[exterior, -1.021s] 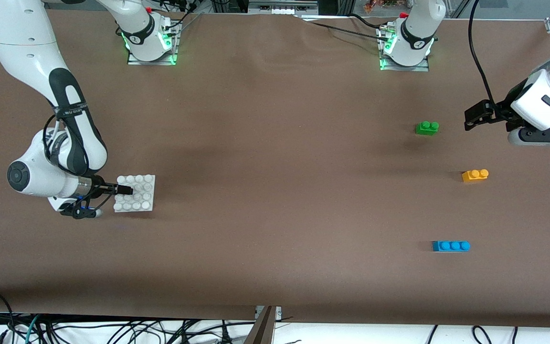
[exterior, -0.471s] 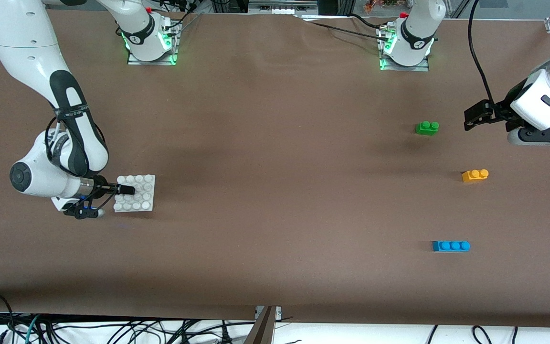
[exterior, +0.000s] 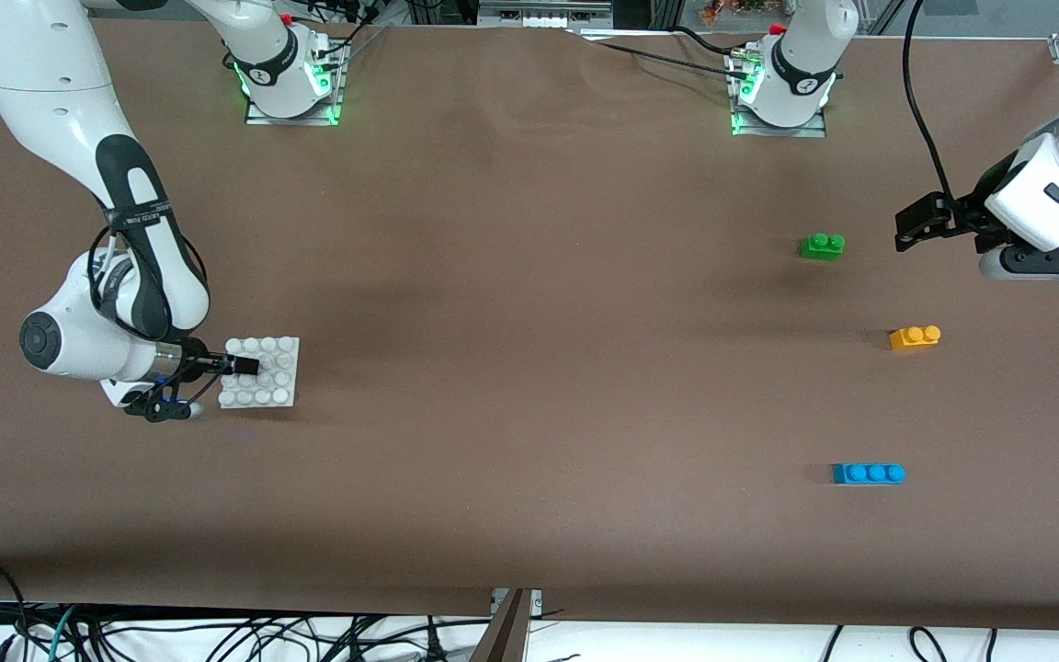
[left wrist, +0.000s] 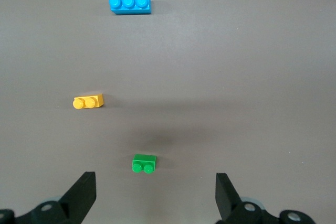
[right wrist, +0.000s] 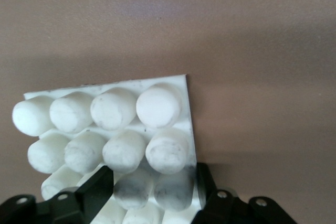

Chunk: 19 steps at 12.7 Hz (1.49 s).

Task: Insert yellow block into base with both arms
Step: 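Slide the white base plate along the table toward the yellow block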

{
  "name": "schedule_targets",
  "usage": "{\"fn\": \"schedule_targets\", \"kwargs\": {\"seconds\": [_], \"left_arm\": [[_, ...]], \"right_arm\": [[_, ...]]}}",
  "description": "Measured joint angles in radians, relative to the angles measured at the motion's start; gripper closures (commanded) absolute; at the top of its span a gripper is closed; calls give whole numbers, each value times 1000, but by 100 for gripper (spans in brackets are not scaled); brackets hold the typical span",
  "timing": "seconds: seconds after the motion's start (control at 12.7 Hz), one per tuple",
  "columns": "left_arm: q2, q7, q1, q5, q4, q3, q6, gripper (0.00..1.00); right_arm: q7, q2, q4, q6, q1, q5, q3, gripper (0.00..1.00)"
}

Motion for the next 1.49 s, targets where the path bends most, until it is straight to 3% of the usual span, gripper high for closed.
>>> {"fn": "schedule_targets", "kwargs": {"seconds": [0.71,1.49], "left_arm": [[0,0,0,0,0,-2,0,0],[0,0,0,0,0,-5,0,0]], "right_arm": [[47,0,1,-4,17,39,60,34],[284,3,16,8,184,40,69,33]]}}
